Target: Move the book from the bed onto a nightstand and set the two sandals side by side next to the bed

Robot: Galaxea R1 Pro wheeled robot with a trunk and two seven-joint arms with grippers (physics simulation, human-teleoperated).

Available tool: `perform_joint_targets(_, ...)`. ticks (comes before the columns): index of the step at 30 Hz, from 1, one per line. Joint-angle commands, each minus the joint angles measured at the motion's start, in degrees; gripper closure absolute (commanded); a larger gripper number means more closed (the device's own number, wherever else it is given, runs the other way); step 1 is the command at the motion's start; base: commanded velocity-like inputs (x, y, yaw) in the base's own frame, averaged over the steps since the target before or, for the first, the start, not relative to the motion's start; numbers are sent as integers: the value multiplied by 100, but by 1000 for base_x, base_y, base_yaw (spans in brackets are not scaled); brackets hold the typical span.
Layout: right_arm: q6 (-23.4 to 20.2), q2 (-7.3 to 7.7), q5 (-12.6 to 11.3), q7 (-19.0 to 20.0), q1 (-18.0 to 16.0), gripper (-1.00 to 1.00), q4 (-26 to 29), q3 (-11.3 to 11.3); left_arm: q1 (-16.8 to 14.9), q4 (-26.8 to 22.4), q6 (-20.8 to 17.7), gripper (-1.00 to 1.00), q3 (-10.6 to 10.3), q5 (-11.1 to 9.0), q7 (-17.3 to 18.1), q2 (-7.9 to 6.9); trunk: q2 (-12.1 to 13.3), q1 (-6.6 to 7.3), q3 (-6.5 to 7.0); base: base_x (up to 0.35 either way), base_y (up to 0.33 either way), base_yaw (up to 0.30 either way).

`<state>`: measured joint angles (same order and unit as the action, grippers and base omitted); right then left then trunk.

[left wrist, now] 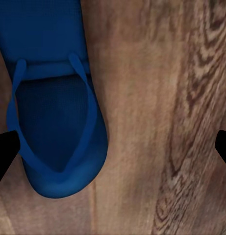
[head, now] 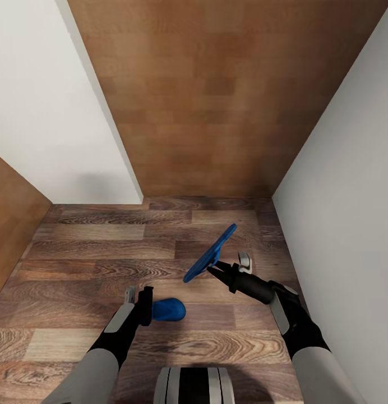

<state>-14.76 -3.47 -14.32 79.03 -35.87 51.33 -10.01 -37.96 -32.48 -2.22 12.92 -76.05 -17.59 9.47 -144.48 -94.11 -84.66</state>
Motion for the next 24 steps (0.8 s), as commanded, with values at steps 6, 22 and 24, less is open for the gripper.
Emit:
perform_joint_targets(6, -65, 2, -7, 25, -1, 100, -2, -25, -1, -13, -40, -100, 29, -20, -25, 0, -1, 1, -4, 3, -1, 0)
perform_joint_targets(22, -161, 4, -2, 25, 1, 100, -7, -27, -1, -11, -76, -100, 39, -58, -25, -66, -1, 1, -4, 67, -45, 0)
perform_joint_targets(24, -166, 4, -2, 25, 1, 100, -8, -27, -1, -12, -76, -100, 41, -58, -25, -67, -1, 1, -4, 7, -5, 0)
